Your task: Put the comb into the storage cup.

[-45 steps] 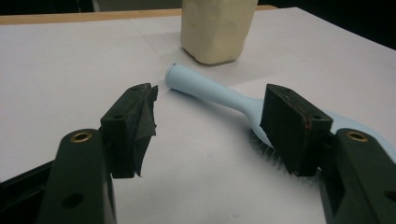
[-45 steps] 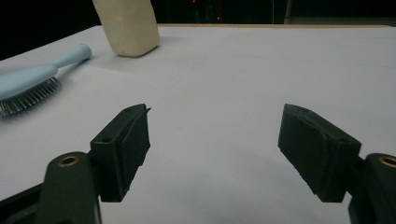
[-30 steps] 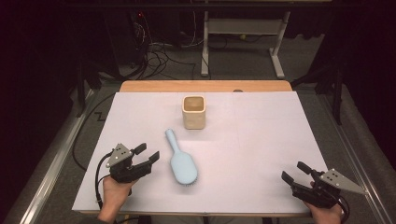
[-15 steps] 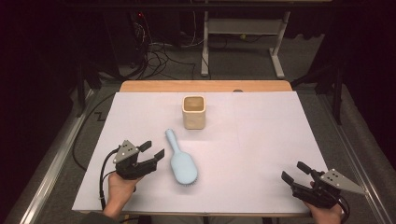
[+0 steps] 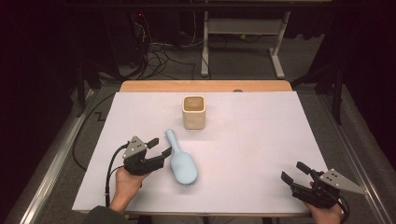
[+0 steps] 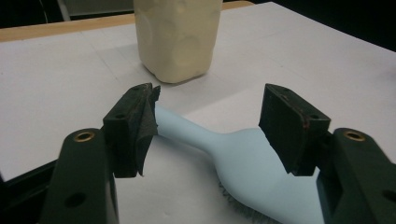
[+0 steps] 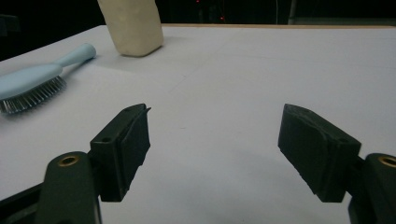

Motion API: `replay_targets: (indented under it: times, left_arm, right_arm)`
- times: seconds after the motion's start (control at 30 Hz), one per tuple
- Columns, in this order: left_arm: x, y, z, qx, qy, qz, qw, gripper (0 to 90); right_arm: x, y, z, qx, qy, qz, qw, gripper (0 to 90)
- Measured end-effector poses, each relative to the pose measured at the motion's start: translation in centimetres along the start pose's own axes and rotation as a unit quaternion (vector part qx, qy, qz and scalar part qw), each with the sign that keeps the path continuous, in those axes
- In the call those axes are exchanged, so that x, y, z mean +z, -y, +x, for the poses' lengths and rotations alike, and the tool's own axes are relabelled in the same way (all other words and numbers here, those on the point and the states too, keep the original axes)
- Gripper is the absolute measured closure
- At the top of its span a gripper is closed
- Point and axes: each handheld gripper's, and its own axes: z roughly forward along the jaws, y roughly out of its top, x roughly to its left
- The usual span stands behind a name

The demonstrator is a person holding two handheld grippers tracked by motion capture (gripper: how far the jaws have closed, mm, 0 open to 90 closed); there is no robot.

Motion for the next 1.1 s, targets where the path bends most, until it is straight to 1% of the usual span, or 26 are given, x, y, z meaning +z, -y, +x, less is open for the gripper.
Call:
replay_targets:
  times: [0.47, 0.6, 0.77, 0.9, 1.0, 1.1]
  left_arm:
    - [1.5, -0.7, -0.1, -0.005, 0.011, 0.005, 0.9999, 37.1]
    - [2.2, -1.3, -0.3, 0.002, 0.013, 0.008, 0.9999, 37.2]
    - [2.8, -1.7, -0.4, 0.005, 0.013, 0.009, 0.9999, 37.5]
    - [3.4, -2.5, -0.4, 0.011, 0.011, 0.022, 0.9996, 38.1]
    - [3.6, -2.8, -0.4, 0.013, 0.010, 0.026, 0.9995, 38.9]
    - [4.1, -3.5, -0.4, 0.018, 0.005, 0.046, 0.9988, 39.8]
  right_arm:
    - [0.0, 0.0, 0.0, 0.001, 0.000, 0.000, 1.0000, 25.7]
    - [0.0, 0.0, 0.0, 0.000, 0.000, 0.000, 1.0000, 25.7]
    - [0.0, 0.0, 0.0, 0.001, -0.001, 0.000, 1.0000, 25.7]
    - [0.0, 0.0, 0.0, 0.001, -0.001, 0.000, 1.0000, 25.7]
    - [0.0, 0.0, 0.0, 0.002, -0.001, 0.000, 1.0000, 25.7]
    - [0.0, 0.0, 0.0, 0.002, -0.002, 0.000, 1.0000, 25.7]
